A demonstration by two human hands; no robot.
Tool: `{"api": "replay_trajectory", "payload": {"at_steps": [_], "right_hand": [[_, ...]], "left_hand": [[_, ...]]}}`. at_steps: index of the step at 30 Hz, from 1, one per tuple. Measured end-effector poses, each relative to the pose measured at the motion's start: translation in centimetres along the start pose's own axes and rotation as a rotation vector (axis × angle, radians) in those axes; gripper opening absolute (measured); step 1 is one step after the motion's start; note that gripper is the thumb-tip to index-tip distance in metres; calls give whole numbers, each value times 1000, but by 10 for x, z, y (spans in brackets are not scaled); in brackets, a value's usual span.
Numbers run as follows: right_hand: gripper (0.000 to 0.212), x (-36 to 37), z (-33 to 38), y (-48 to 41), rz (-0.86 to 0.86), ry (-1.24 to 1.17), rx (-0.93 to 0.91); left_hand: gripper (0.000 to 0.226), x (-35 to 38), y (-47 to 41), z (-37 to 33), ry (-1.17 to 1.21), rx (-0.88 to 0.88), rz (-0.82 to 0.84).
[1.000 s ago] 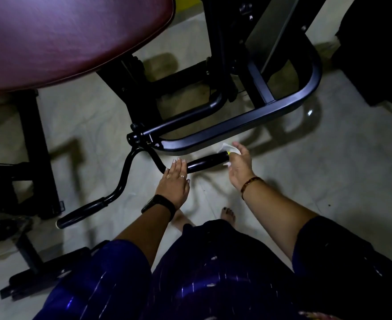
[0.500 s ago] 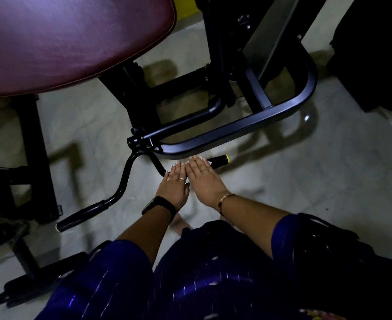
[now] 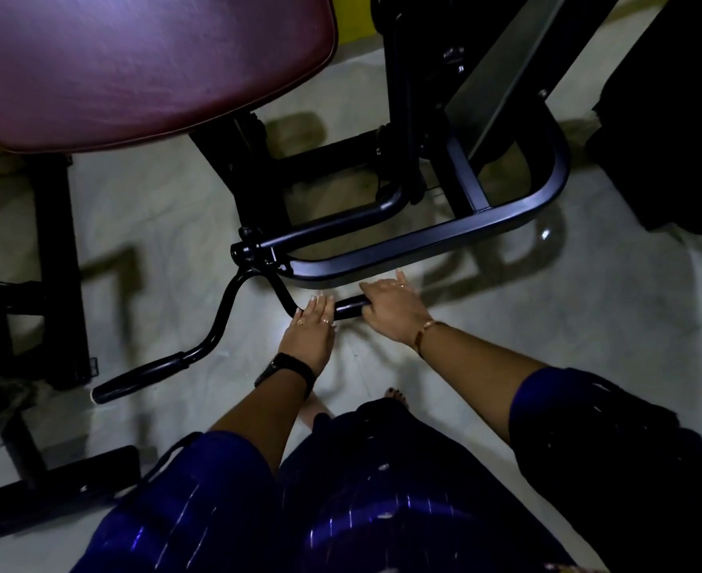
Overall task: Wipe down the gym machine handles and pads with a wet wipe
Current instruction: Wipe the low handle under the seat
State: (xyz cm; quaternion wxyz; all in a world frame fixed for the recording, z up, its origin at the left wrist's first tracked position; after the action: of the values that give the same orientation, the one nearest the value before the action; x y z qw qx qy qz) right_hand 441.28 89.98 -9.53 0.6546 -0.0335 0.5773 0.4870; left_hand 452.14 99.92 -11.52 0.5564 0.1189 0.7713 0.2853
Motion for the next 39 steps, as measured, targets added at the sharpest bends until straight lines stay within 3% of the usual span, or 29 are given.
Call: {"api": "replay_trajectory", "payload": {"at_steps": [3,5,11,16,19,22,25,28,30,33,39], "right_hand": [[48,-1,24,-16,53,-119,-6],[51,8,34,-15,-5,-131,-55],[59,38,30,15,-196,12,-214],[66,37,48,15,-99,61,-328],[68,26,61,-4,-11,-24,-272],[60,17,65,-28,71,-188,-101],[64,15,67,-28,39,-187,-7],[69,26,67,-5,-72,-92,-79],[66,40,61,10,-168,92,-194],[67,54,49,16,-199,283,-276],[34,11,64,-21,-92,39,-120]], "left_hand": [[48,-9,-6,7,171,-11,-22],[48,-17,-8,12,223,-21,-37],[63,-4,0,39,31,-189,88],[67,3,5,36,57,-182,110],[67,5,4,36,88,-190,121],[68,5,6,36,88,-187,115],[68,4,6,36,89,-180,111],[66,4,6,37,75,-175,90],[66,5,7,38,65,-166,70],[64,6,8,38,82,-146,53],[64,8,9,41,67,-133,49]]}}
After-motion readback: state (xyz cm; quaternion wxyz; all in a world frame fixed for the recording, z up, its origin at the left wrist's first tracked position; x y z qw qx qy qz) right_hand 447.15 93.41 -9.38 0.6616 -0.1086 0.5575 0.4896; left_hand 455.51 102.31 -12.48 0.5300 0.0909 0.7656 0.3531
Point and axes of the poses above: each hand's wrist, its own y-axis away from the middle knuckle, its own x-axis out of the palm, z = x × y, the point moved 6 cm from there along -y, towards the middle knuckle, and after that the axes turned 8 degrees about z, right-handed, at the moved point
